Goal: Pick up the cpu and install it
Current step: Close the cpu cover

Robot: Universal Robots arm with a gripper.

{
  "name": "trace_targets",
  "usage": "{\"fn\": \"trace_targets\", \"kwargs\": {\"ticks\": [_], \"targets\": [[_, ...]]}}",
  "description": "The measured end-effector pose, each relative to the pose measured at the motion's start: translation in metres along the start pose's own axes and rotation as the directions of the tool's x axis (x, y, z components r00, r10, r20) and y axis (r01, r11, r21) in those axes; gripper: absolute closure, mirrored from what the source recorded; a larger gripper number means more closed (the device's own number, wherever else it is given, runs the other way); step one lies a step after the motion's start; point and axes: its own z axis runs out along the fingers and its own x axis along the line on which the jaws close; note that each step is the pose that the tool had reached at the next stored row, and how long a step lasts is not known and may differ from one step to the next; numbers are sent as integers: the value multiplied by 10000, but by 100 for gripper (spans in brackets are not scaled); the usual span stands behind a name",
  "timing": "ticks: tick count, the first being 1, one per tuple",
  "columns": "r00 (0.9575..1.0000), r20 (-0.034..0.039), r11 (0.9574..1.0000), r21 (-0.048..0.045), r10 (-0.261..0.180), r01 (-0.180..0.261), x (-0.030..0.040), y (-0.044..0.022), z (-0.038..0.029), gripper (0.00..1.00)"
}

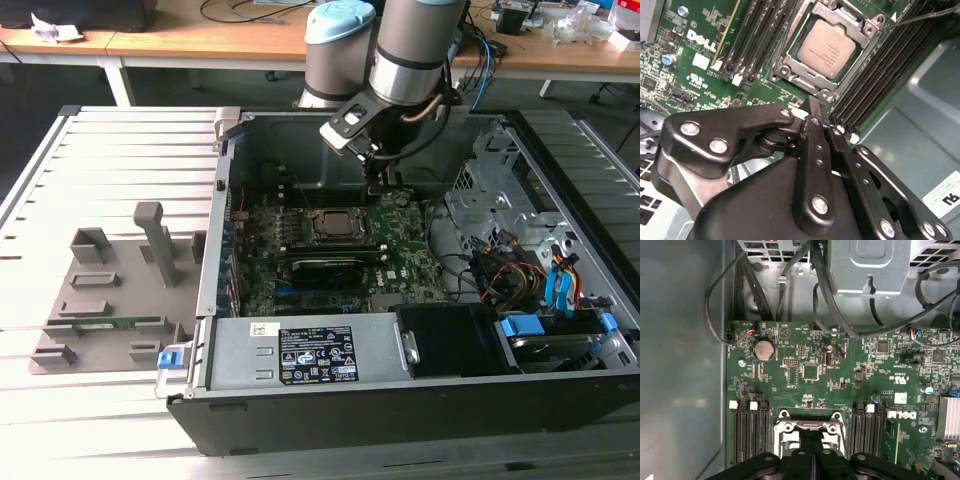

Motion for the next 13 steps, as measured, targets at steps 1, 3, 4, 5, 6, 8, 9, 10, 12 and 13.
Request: {"fn": "trace_targets", "kwargs": {"ticks": [1, 3, 4, 5, 6, 8, 9, 10, 12, 13], "targets": [[10000, 0, 10000, 0, 0, 0, 1, -37, 31, 89], [10000, 0, 10000, 0, 0, 0, 2, -116, 87, 89], [10000, -1, 10000, 0, -1, 1, 3, -149, 104, 89], [10000, -1, 10000, 0, 1, -1, 4, -177, 115, 89], [10000, 0, 10000, 1, 0, 0, 5, -220, 132, 89], [10000, 0, 10000, 1, -1, 1, 7, -315, 180, 89], [10000, 0, 10000, 1, 0, 0, 7, -344, 201, 89], [10000, -1, 10000, 0, 1, -1, 8, -366, 221, 89], [10000, -1, 10000, 0, 0, 0, 9, -458, 310, 89], [10000, 0, 10000, 1, 0, 0, 9, -491, 336, 89]]}}
